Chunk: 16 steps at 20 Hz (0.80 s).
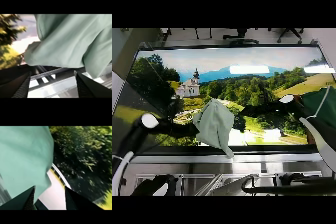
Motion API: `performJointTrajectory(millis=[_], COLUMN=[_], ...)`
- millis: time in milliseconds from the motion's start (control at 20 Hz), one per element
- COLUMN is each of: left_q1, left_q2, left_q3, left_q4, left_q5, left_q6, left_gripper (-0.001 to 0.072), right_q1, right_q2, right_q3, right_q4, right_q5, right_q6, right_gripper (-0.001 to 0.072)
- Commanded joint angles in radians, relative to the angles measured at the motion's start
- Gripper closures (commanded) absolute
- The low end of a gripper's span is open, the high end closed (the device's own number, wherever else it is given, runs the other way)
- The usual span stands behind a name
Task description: Fold the shirts.
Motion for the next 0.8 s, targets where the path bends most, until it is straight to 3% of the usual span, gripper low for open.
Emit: performJointTrajectory(millis=[0,200,250,300,350,400,450,750], left_q1=[-0.106,-0.169,-0.162,-0.154,-0.144,-0.135,-0.122,0.049], left_q2=[0.067,-0.004,-0.03,-0.053,-0.075,-0.09,-0.098,0.042], left_q3=[-0.264,-0.286,-0.273,-0.253,-0.225,-0.195,-0.159,0.182], left_q4=[-0.162,-0.167,-0.167,-0.166,-0.166,-0.165,-0.164,-0.11], left_q5=[0.317,0.441,0.444,0.431,0.405,0.38,0.359,0.18], left_q6=[0.007,0.007,0.007,0.01,0.026,0.048,0.079,0.125], left_gripper=[0.0105,0.013,0.0309,0.0416,0.0497,0.0669,0.0691,0.0697], right_q1=[0.039,0.07,0.073,0.079,0.082,0.083,0.083,-0.026], right_q2=[-0.125,-0.181,-0.189,-0.194,-0.194,-0.193,-0.192,-0.045], right_q3=[0.0,0.01,0.017,0.022,0.026,0.032,0.043,0.21], right_q4=[0.189,0.315,0.323,0.336,0.34,0.339,0.339,0.322], right_q5=[0.006,0.013,0.024,0.043,0.07,0.088,0.101,0.175], right_q6=[-0.148,-0.228,-0.227,-0.231,-0.253,-0.264,-0.272,-0.237], right_gripper=[0.0276,0.0278,0.0281,0.0351,0.0513,0.0618,0.0695,0.0697])
